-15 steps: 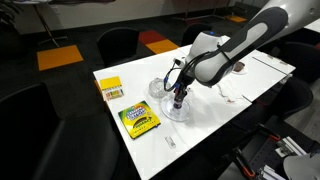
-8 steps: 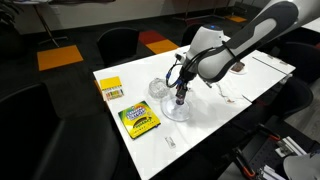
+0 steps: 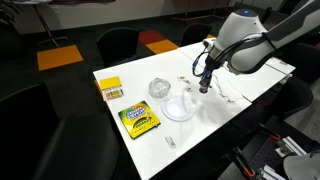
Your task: Take the spice bottle off the plate
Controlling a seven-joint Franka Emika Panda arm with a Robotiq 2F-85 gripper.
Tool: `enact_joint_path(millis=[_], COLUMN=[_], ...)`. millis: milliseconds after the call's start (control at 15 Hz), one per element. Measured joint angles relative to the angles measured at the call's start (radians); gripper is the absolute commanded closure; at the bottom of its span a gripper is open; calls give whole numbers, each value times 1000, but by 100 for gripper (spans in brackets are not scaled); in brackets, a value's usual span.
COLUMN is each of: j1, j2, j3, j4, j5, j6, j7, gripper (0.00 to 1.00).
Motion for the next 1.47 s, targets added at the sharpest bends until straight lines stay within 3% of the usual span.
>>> enact_joint_path(millis=[200, 333, 467, 600, 733, 867, 1000, 1200, 1467], j1=[-17, -40, -50, -41, -55, -138, -245, -402, -582], j2=[-106, -141, -130, -82, -15, 63, 142, 210, 211], j3=[-94, -130, -146, -130, -32, 123, 219, 271, 330], j4=[-101, -152, -193, -233, -255, -252, -244, -232, -233], j5=[-122, -141, -96, 54, 157, 109, -6, -159, -268], j6=[11, 86, 207, 353, 464, 544, 606, 646, 626], j7=[73, 62, 19, -78, -109, -20, 50, 90, 181], gripper=[70, 70, 70, 70, 70, 70, 70, 70, 70])
